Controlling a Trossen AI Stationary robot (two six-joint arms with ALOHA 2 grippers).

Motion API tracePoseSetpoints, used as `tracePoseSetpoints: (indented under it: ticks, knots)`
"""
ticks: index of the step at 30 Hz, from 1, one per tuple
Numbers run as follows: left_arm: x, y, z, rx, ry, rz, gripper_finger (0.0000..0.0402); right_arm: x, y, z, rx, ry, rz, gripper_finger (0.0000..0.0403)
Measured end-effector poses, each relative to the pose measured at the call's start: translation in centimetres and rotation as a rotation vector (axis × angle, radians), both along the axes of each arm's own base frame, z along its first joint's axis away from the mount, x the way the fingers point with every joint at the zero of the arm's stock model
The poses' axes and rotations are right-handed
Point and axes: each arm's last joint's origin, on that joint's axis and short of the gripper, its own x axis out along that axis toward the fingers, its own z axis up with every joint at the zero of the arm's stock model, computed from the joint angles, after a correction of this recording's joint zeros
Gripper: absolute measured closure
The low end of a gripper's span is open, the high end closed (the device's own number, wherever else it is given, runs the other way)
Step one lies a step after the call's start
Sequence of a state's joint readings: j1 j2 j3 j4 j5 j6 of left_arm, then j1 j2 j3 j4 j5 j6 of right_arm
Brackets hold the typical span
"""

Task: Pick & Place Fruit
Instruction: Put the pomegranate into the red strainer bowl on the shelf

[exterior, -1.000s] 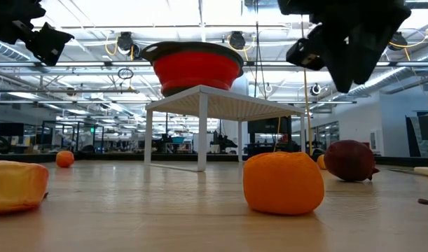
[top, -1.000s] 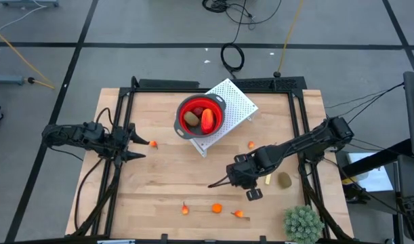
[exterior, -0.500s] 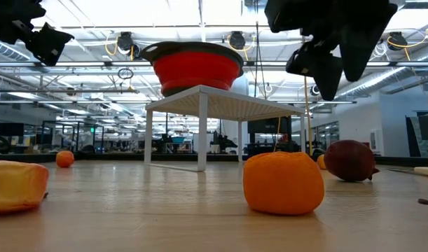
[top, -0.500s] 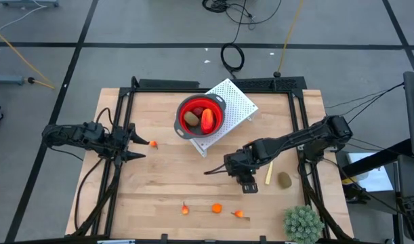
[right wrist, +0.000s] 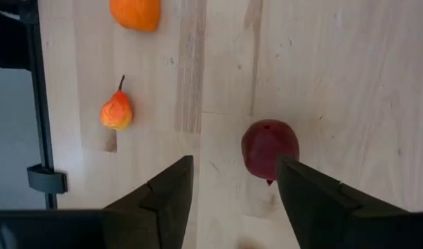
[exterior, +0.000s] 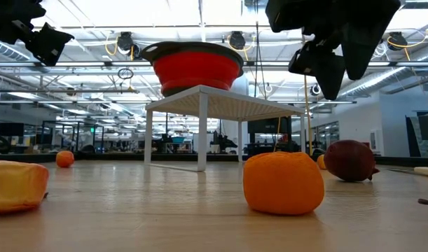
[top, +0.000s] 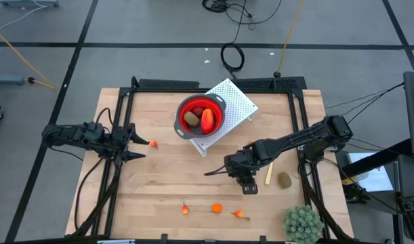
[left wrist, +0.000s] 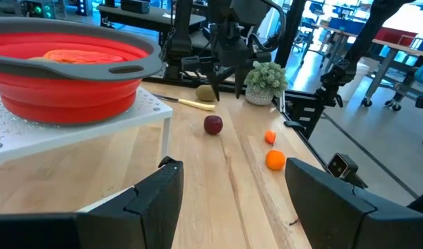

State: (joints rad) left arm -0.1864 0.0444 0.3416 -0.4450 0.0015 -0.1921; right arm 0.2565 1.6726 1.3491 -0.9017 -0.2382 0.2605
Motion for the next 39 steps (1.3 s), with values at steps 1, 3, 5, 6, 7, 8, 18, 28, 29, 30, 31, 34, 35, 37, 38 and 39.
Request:
tracePoseSetpoints:
  ticks: [1,3,5,6,7,8,18,28,29,30,31,34,35,37,38,39]
  knots:
    - [0.0,0.0,0.0,0.0,0.0,0.0,0.0149,0.01,0.0,0.0,0.003,0.004,-0.014,0.0206]
    - [0.0,0.0,0.0,0.0,0.0,-0.001,0.0149,0.02,0.0,0.0,0.005,0.006,-0.027,0.0206]
    - [0.0,0.0,0.0,0.0,0.0,0.0,0.0149,0.02,0.0,0.0,0.004,0.006,-0.029,0.0201]
    - [0.0,0.0,0.0,0.001,0.0,0.0,0.0149,0.02,0.0,-0.01,0.004,0.006,-0.03,0.0197]
    - [0.0,0.0,0.0,0.001,0.0,0.0,0.0149,0.02,-0.01,-0.01,0.003,0.006,-0.03,0.0192]
    - [0.0,0.0,0.0,0.001,0.0,0.0,0.0149,0.03,-0.01,-0.01,0.0,0.005,-0.031,0.0185]
    - [0.0,0.0,0.01,-0.005,0.001,0.001,0.0149,0.13,-0.36,-0.07,-0.12,-0.033,-0.041,0.0084]
    - [0.0,0.0,0.01,-0.016,0.003,0.003,0.0149,0.09,-0.12,-0.05,-0.117,-0.035,-0.042,0.0054]
    - [0.0,0.0,0.01,-0.017,0.003,0.003,0.0149,0.09,-0.12,-0.04,-0.117,-0.035,-0.042,0.0056]
    - [-0.01,0.0,0.0,-0.018,0.004,0.003,0.0149,0.09,-0.12,-0.04,-0.116,-0.034,-0.048,0.0057]
    - [0.0,0.0,0.01,-0.02,0.004,0.003,0.0149,0.09,-0.13,-0.04,-0.117,-0.032,-0.058,0.0059]
    - [-0.01,0.0,0.01,-0.02,0.004,0.003,0.0149,0.11,-0.21,-0.05,-0.141,-0.038,-0.076,0.0063]
    - [-0.01,0.0,0.01,-0.02,0.004,0.003,0.0149,0.11,-0.22,-0.06,-0.144,-0.038,-0.076,0.0063]
    - [-0.01,0.0,0.0,-0.02,0.004,0.003,0.0149,0.11,-0.22,-0.24,-0.143,-0.042,-0.076,0.0065]
    - [-0.01,0.0,0.0,-0.02,0.004,0.003,0.0149,0.09,-0.23,-0.49,-0.142,-0.043,-0.077,0.0066]
    - [-0.01,0.0,0.0,-0.02,0.004,0.003,0.0149,0.03,-0.24,-0.8,-0.142,-0.043,-0.077,0.0066]
